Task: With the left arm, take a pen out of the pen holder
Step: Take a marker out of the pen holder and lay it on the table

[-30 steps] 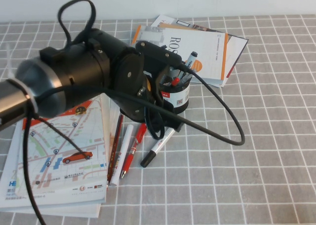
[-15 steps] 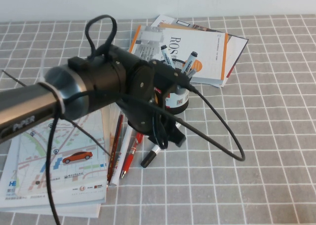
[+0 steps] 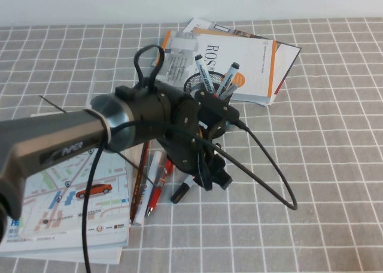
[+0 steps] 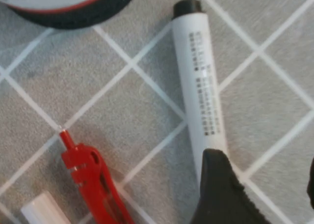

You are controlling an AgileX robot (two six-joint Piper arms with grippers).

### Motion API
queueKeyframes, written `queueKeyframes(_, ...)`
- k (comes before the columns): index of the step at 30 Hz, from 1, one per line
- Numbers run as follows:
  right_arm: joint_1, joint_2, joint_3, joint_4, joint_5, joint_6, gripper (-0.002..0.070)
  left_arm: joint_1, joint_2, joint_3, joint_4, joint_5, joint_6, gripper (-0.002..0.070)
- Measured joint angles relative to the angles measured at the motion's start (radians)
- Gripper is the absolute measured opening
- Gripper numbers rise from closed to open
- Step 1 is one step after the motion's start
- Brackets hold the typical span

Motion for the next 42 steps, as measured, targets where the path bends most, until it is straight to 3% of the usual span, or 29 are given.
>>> queueKeyframes(8,0.000,0.000,0.000,0.000,0.000,0.000,-0.0013,0.049,0.051,0.000,0.015,-0.007,-0.030,0.0314)
queueKeyframes(10,0.000,0.000,0.000,0.000,0.000,0.000,-0.0013,0.057,0.051,0.000,0.007,-0.001,-0.030,0.0263)
queueKeyframes(13,0.000,0.000,0.000,0.000,0.000,0.000,-0.0013,0.064,0.051,0.000,0.000,0.011,-0.030,0.0111)
queueKeyframes(18,0.000,0.000,0.000,0.000,0.000,0.000,-0.0013,0.065,0.051,-0.002,-0.005,0.056,-0.059,0.0114)
queueKeyframes(31,0.000,0.000,0.000,0.000,0.000,0.000,-0.0013,0.082,0.041,-0.010,-0.019,0.189,-0.361,0.0114)
queueKeyframes(42,0.000,0.000,0.000,0.000,0.000,0.000,-0.0013,0.084,0.038,-0.010,-0.019,0.190,-0.395,0.0114)
